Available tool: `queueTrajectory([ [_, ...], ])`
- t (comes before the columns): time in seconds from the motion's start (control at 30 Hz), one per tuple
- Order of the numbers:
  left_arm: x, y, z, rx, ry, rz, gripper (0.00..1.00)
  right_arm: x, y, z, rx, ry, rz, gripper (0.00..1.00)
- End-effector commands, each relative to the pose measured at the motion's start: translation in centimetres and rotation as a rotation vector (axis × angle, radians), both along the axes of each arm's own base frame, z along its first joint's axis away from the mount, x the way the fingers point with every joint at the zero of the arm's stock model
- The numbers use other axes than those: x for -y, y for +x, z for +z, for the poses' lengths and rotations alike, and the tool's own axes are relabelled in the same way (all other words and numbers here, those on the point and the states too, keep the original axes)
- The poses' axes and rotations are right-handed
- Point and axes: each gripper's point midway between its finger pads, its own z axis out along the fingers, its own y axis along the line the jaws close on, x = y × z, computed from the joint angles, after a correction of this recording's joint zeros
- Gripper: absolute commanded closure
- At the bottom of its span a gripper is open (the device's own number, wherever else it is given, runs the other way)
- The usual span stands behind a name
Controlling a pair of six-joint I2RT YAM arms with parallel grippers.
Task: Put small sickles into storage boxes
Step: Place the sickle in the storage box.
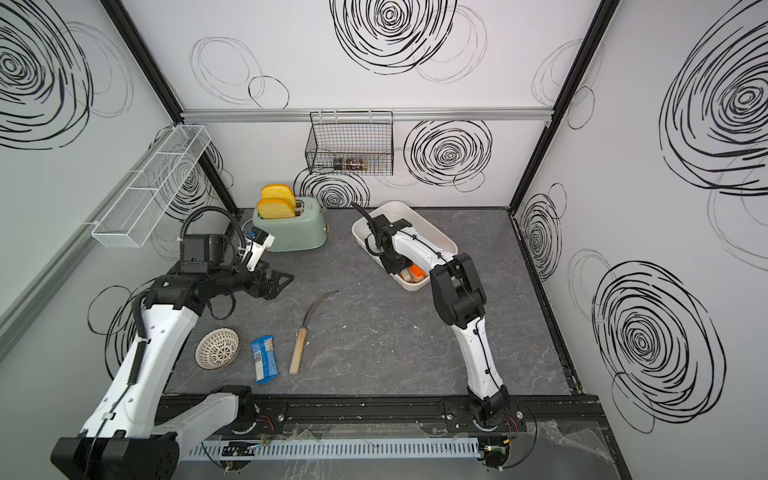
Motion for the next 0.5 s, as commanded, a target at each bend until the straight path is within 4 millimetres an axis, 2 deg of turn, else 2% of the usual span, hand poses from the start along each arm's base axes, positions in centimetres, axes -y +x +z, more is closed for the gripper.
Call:
queueTrajectory([
  [0.0, 0.2, 0.2, 0.7, 0.035, -0.002, -0.007, 0.04, -0.3, -0.5, -0.1, -0.022, -0.021, 0.019, 0.68],
  [0.27, 0.2, 0.1, 0.8, 0.038, 0.001, -0.006, 0.04, 0.0, -0.3, 0.6, -0.001, -0.027, 0.013, 0.66],
  [0.47, 0.1, 0.4, 1.2, 0.043, -0.003, 0.003, 0.04, 0.1, 0.1, 2.9, 0.053, -0.016, -0.002, 0.65],
])
